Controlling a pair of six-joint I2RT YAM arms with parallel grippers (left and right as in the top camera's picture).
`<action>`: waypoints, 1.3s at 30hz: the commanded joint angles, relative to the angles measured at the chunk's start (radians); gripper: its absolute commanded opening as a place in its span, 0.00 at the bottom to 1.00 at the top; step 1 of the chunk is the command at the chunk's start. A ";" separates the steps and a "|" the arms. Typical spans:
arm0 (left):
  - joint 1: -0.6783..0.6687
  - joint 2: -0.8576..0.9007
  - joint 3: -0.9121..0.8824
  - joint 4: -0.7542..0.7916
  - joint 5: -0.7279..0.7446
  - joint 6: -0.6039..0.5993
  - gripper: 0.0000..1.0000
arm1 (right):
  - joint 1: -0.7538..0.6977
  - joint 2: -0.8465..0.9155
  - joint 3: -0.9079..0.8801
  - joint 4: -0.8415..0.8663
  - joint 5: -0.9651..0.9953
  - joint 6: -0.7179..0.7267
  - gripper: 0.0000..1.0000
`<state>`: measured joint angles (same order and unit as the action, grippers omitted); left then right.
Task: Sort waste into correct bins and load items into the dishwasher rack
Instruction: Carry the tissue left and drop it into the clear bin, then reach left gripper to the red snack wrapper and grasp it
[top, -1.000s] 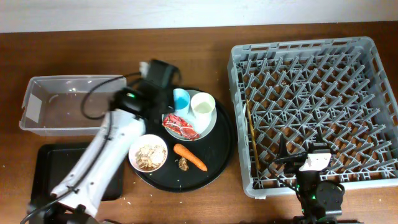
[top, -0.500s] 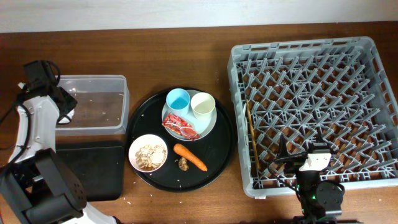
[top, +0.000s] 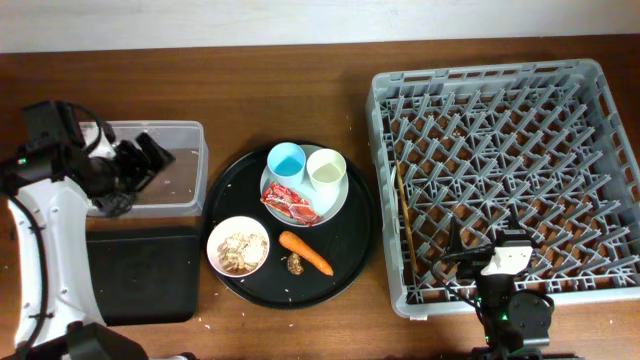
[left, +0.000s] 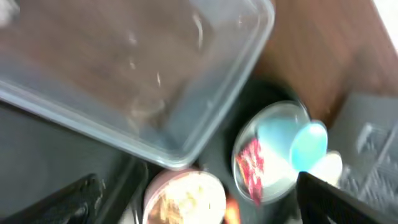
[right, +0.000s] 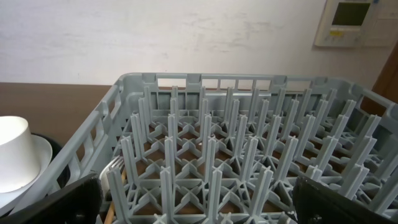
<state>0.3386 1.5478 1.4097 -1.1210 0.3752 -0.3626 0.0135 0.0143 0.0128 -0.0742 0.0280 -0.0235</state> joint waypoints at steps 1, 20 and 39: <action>-0.078 0.002 -0.003 -0.079 0.018 0.023 0.80 | -0.007 -0.008 -0.007 -0.004 0.010 0.006 0.99; -0.840 0.205 -0.039 0.113 -0.357 -0.233 0.14 | -0.007 -0.008 -0.007 -0.003 0.010 0.006 0.99; -0.840 0.349 -0.118 0.282 -0.455 -0.349 0.58 | -0.007 -0.007 -0.007 -0.004 0.010 0.006 0.99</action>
<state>-0.4992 1.8816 1.3029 -0.8509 -0.0265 -0.7010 0.0135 0.0139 0.0128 -0.0742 0.0284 -0.0235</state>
